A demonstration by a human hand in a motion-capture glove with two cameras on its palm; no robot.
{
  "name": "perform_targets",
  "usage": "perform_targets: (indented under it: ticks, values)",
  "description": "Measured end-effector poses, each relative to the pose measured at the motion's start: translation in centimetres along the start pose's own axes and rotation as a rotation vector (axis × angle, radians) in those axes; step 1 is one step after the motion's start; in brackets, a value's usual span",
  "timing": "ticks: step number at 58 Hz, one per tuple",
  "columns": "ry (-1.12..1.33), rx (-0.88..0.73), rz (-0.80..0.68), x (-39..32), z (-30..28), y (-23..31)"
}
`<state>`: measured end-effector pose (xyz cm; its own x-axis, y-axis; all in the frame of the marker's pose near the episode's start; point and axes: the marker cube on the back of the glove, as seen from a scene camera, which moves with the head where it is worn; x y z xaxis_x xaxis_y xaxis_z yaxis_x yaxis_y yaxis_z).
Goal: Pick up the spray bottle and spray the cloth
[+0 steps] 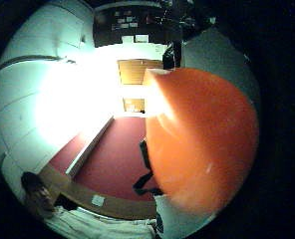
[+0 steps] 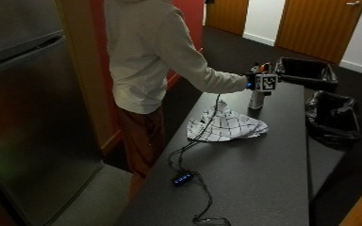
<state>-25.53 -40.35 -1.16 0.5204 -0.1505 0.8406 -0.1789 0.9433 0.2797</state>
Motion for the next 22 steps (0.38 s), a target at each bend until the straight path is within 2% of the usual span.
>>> perform_targets:
  ticks: [3,7,12,17,22]
  values:
    - [0.038,0.162,-0.027,0.1,-0.8,-2.0]
    - [0.010,0.057,-0.060,-1.1,-1.8,0.0]
    - [-0.009,0.122,-0.086,-2.5,-4.8,0.3]
    - [0.040,0.362,-0.103,-3.2,-8.7,-1.0]
    - [-0.015,0.294,-0.129,-5.0,-9.6,1.9]
